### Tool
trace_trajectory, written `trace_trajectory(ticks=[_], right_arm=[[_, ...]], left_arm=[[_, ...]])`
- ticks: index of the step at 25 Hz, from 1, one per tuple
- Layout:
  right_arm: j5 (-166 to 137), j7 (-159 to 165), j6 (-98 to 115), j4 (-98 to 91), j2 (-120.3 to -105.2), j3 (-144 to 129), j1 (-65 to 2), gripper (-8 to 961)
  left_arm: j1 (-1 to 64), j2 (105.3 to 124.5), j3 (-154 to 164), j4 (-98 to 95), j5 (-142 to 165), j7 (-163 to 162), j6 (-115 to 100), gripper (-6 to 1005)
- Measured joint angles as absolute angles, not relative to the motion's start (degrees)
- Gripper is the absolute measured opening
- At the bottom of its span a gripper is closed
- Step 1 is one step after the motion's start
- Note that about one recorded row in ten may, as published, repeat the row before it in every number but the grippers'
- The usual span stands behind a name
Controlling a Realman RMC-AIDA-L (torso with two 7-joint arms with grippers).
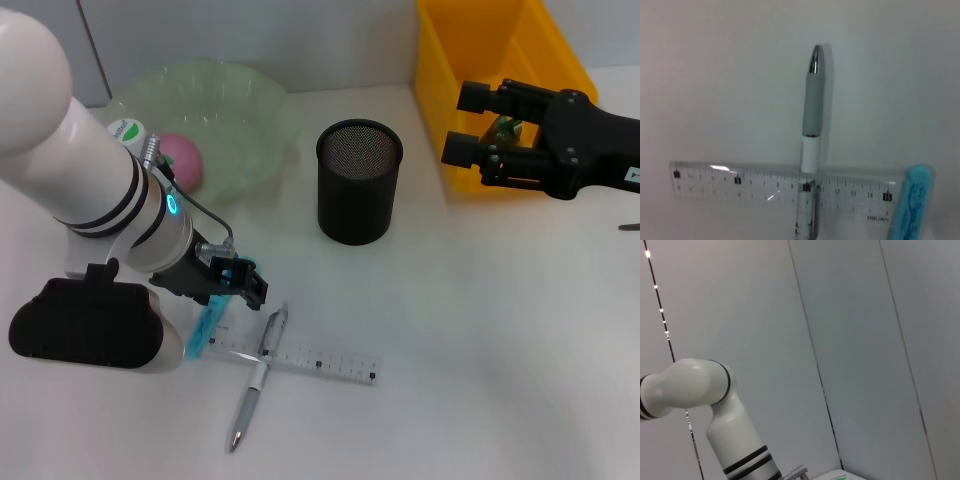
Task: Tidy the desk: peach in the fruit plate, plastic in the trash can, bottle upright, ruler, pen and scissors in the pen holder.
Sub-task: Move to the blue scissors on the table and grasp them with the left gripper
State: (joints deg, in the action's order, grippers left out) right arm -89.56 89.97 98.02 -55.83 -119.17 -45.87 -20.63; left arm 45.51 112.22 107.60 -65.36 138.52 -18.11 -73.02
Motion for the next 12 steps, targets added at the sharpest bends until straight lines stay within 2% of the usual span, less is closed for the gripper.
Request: trace_trajectory(ticks=[7,12], right_arm=[[-90.1,90.7,97.2,-56.2,-119.18,-46.2,-21.1,824],[-90.2,90.8,96.8,-56.2,-119.13,-46.5,-21.2,825]], left_arm=[[47.0,111.83,107.8,-62.4,137.8,-17.5,-70.6,697],[47.1,111.81,107.9,-61.7,137.8,-17.3,-70.2,735]])
